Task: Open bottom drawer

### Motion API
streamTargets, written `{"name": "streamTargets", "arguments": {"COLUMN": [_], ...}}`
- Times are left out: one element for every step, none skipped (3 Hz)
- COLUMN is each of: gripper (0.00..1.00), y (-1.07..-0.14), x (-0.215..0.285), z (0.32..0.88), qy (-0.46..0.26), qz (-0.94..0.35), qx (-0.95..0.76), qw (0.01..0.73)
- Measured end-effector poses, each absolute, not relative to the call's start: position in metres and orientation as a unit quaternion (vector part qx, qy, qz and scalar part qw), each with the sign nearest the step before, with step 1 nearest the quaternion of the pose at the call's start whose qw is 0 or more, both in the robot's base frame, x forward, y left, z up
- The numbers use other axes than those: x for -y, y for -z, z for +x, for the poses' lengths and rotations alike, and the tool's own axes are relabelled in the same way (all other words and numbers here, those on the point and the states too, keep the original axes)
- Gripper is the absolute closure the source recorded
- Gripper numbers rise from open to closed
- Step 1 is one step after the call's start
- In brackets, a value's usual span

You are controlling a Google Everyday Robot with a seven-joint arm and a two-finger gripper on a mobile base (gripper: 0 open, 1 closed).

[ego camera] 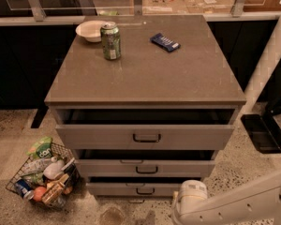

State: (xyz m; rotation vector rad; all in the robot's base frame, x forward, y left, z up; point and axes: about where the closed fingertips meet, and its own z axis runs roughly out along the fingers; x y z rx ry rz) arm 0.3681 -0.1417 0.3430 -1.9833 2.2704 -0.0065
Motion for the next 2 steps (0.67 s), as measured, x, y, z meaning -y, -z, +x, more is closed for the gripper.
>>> {"name": "streamTargets", "arguments": {"gripper": [0.0,0.0], "y": [-0.3172,-0.3141], "x": [0.1152,0.1108], "z": [0.3666,0.3743], "qy": [0.001,0.015], "qz": [-0.675,-0.699], "qx": [-0.732,-0.708], "qw": [0.088,0.104]}}
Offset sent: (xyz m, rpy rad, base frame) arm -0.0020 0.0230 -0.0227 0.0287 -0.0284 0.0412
